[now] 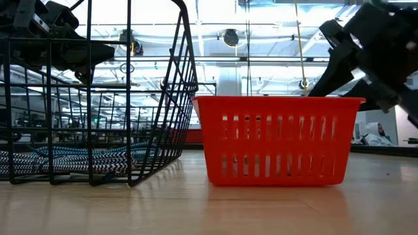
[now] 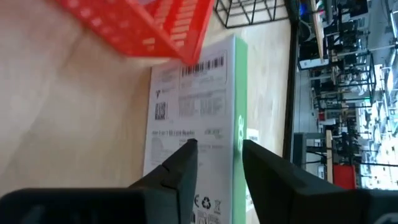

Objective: Pick and place items into bin
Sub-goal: Put the top card reader box into the orange basket

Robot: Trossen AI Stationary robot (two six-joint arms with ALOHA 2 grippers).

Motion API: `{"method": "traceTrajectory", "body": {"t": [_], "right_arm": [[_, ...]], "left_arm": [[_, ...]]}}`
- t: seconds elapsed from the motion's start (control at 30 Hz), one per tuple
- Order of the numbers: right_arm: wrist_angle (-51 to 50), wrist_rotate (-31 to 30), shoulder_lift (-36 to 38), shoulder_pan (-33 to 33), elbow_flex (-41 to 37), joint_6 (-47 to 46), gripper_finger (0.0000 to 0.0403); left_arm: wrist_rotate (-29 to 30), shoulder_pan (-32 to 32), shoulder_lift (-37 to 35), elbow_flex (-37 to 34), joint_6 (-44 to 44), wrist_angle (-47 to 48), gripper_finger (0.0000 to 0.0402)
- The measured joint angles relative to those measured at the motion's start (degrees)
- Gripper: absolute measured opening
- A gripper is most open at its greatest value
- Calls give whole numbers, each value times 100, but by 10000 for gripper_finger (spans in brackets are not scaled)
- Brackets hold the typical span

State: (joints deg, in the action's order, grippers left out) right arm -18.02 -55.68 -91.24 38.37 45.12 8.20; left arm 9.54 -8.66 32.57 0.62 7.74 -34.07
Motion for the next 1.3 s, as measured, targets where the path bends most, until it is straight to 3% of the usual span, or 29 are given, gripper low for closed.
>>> {"method": "traceTrajectory", "body": {"t": [0.23,0.47,0.53,0.67,0.77,0.87,1.2,1.3], "right_arm": [[-68,-52,255,0,52,-87,149],[-43,26,1068,-176,53,-731,169],[-52,446,1395,-311,53,-790,170],[-40,2016,1763,-881,60,-788,165],[-80,2964,1618,-1336,60,-484,156],[-368,3486,1354,-1686,60,-444,152],[-611,3459,309,-1942,11,-144,160],[-539,3009,80,-1943,-79,-32,162]], "left_arm": [[0,0,-1,0,-1,-1,31],[0,-1,-1,0,0,0,31],[0,0,1,0,1,0,31],[0,-1,1,0,1,0,31],[0,1,1,0,1,0,31],[0,1,-1,0,1,0,31],[0,0,-1,0,0,0,31],[0,1,1,0,0,0,31]]}}
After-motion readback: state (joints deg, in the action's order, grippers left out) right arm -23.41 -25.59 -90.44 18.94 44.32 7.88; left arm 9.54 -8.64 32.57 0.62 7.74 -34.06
